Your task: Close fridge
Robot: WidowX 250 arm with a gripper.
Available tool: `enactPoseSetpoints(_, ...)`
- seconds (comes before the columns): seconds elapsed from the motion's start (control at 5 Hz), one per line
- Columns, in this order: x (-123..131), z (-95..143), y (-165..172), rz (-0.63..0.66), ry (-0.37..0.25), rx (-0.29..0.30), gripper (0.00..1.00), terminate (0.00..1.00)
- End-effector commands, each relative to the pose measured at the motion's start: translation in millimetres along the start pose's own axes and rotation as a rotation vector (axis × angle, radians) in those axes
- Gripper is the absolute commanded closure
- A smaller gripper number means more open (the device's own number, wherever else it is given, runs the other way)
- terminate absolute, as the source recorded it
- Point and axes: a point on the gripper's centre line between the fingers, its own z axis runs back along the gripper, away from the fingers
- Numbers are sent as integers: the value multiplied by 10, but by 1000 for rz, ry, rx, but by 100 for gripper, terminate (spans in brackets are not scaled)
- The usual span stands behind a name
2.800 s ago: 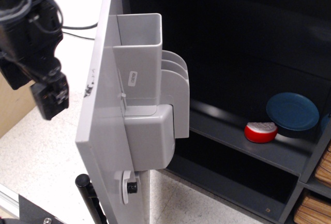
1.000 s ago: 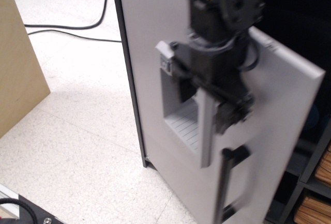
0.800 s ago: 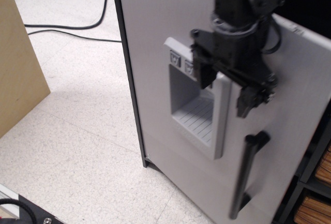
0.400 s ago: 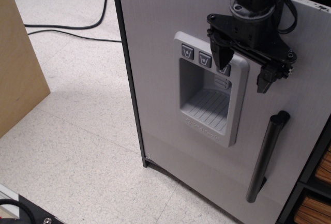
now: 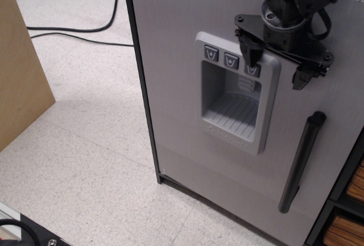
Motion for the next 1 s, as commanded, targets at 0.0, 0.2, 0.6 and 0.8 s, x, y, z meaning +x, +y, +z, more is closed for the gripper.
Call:
enactPoseSetpoints(0.0,107,21,47,8,-43,8,0,0)
enactPoseSetpoints(0.2,130,27,74,8,-43,3,0,0)
enactPoseSetpoints(0.6,-298,322,210,28,109,-33,0,0)
enactPoseSetpoints(0.8,-560,502,301,46,172,28,0,0)
